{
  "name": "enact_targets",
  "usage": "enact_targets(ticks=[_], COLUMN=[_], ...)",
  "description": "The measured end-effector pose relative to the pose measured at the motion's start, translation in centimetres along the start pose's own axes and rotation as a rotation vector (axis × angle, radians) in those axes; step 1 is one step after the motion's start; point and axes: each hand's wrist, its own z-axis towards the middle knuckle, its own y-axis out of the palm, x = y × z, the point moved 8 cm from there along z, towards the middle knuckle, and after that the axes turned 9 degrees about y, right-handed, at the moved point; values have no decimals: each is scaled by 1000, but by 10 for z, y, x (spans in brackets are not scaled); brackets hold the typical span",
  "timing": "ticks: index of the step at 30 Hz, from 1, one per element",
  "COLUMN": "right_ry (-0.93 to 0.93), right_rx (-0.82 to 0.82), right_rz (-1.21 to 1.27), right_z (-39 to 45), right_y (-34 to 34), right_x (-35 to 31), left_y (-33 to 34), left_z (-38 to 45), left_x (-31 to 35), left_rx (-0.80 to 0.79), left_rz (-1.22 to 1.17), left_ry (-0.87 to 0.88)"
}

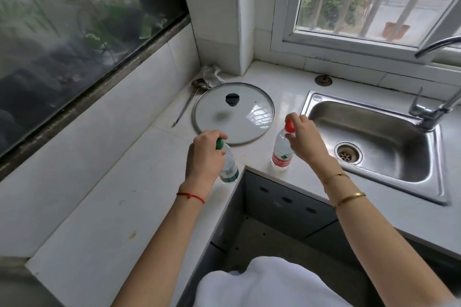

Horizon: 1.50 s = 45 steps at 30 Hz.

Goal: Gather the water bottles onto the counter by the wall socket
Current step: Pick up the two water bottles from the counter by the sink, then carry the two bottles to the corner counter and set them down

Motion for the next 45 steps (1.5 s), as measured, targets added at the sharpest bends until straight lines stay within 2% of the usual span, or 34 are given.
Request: enact_targets(ticks=[7,15,29,45], right_ry=[56,76,523,1101], right_rx=[41,169,417,808], right_rz=[170,183,172,129], right_z=[-18,-93,-347,-672], right_y=[-13,-51,-88,-90], right_x=[17,33,54,8], left_y=[12,20,55,63], left_z=[1,-19,-161,-412], left_x=[25,63,127,224], left_rx=[-50,-122,-526,-952], left_rz=[-7,-62,-240,-307], left_ry=[74,261,610,1205])
